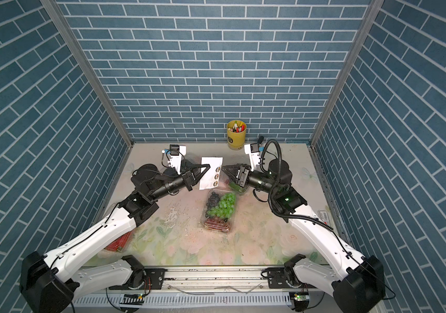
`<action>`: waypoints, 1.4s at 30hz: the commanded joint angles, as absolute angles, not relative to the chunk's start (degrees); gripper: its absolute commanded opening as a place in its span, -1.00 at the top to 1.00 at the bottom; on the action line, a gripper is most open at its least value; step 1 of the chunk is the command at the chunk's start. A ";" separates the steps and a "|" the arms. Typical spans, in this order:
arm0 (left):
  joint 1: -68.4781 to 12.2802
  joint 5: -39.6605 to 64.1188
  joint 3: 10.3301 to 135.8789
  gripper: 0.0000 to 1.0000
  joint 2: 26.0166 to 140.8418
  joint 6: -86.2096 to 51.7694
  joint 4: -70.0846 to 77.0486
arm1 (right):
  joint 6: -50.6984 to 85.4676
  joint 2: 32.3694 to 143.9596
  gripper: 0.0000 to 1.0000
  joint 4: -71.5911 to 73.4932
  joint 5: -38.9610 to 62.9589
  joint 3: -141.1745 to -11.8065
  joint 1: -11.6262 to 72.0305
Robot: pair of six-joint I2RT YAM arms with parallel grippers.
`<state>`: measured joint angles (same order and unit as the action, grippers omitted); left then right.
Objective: Label fruit boxes
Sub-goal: Tear off the label from the label sticker.
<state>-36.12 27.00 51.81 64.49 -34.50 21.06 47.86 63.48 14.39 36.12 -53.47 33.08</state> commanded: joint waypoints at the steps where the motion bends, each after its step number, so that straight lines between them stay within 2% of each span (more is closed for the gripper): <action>1: -36.43 26.19 51.79 1.00 63.66 -32.84 20.67 | 45.52 64.65 0.37 12.89 34.76 -55.99 33.98; 20: -38.09 26.87 52.43 1.00 65.92 -33.09 21.79 | 48.08 67.72 0.24 15.94 35.68 -56.99 35.73; 42: -38.14 25.66 53.58 1.00 63.26 -31.25 18.72 | 44.12 67.69 0.20 9.85 30.94 -56.46 35.64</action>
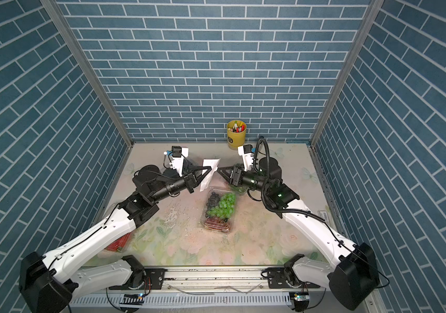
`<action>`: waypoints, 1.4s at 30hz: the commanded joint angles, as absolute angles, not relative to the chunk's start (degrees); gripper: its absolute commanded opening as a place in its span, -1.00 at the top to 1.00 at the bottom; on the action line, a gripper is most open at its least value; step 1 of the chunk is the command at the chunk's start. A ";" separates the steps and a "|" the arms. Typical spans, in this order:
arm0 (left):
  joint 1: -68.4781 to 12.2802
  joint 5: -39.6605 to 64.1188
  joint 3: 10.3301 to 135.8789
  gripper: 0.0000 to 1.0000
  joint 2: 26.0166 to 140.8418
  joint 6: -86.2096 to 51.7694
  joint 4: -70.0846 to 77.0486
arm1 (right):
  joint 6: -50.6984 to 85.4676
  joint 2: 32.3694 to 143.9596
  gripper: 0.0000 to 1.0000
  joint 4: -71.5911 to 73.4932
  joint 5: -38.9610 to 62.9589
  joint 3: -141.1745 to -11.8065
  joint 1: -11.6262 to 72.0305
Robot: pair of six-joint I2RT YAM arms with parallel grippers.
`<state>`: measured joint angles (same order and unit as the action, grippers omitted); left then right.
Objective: Label fruit boxes
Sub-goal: Tear off the label from the label sticker.
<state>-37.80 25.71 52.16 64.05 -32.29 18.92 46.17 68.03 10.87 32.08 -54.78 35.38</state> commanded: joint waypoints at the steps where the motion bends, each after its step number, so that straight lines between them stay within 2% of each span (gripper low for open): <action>1: -38.14 25.71 53.50 1.00 63.21 -31.29 18.72 | 44.12 67.52 0.21 10.02 30.94 -56.38 35.59; 6: -38.14 25.41 53.39 1.00 63.54 -30.98 18.46 | 45.02 66.34 0.29 12.48 32.57 -55.78 35.63; 13: -38.14 23.76 53.00 1.00 63.60 -30.33 18.17 | 46.04 64.03 0.29 13.56 32.14 -55.11 35.58; 25: -38.15 22.81 52.47 1.00 62.69 -29.51 17.91 | 51.94 67.84 0.42 16.60 33.63 -56.56 36.28; 42: -38.23 23.94 52.30 1.00 63.43 -29.97 18.62 | 51.99 68.91 0.35 16.88 33.22 -57.66 37.23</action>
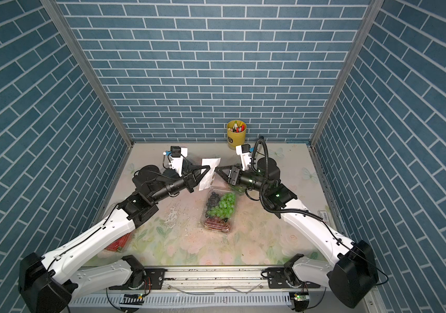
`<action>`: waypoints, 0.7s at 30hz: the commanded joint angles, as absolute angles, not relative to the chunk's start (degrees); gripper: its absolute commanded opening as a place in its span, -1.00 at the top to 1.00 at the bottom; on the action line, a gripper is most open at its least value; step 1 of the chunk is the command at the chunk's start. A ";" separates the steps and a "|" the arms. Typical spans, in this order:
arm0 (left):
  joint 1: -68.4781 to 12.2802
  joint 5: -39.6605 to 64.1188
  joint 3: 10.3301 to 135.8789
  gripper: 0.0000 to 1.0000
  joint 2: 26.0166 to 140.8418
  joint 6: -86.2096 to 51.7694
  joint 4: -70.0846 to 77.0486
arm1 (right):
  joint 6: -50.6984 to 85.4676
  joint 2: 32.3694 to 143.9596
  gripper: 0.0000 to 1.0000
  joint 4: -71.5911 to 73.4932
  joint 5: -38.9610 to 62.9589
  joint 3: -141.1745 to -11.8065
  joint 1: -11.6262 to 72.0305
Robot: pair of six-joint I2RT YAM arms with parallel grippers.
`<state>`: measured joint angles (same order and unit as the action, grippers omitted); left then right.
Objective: Label fruit boxes
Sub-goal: Tear off the label from the label sticker.
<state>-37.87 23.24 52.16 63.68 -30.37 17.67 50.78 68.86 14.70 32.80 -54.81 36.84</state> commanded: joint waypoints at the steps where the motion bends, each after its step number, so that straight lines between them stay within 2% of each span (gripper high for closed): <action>1: -38.23 23.92 52.42 1.00 63.38 -29.89 18.48 | 52.00 68.91 0.33 17.05 33.22 -57.63 37.31; 7: -38.22 23.58 52.14 1.00 63.38 -29.88 18.38 | 52.12 68.32 0.27 17.51 32.89 -57.42 37.27; 21: -38.19 23.56 52.65 1.00 62.14 -29.64 17.54 | 48.91 68.75 0.29 12.60 28.88 -57.66 37.31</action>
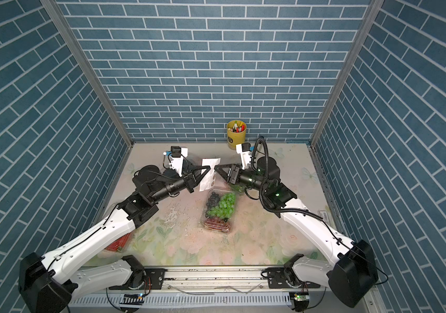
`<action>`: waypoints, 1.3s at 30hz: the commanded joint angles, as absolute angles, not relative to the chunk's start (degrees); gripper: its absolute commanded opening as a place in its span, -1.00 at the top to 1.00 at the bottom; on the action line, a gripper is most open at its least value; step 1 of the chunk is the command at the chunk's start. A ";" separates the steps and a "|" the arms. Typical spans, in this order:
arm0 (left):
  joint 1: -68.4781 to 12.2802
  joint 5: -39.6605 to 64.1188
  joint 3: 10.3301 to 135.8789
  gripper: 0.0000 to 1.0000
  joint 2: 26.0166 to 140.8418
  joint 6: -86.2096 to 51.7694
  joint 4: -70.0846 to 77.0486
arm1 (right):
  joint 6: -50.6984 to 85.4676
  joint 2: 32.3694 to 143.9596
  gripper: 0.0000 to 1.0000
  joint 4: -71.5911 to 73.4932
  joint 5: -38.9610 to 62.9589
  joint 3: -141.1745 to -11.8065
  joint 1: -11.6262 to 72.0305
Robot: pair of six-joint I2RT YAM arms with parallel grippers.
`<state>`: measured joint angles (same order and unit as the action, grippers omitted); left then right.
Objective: Label fruit boxes
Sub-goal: Tear off the label from the label sticker.
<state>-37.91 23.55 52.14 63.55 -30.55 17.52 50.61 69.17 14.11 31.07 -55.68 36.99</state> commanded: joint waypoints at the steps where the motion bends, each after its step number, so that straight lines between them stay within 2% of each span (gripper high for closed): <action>1: -38.23 23.54 52.72 1.00 61.97 -29.71 17.58 | 48.49 68.80 0.30 11.94 28.58 -57.66 37.27; 13: -38.23 23.01 52.70 1.00 61.87 -29.27 17.02 | 48.34 67.75 0.35 12.26 29.71 -57.40 37.27; 21: -38.24 21.62 52.36 1.00 61.97 -28.47 16.90 | 50.46 66.05 0.50 13.89 30.29 -56.95 37.27; 39: -38.23 21.89 52.26 1.00 61.95 -28.65 17.30 | 53.88 69.12 0.49 17.91 31.92 -58.01 38.64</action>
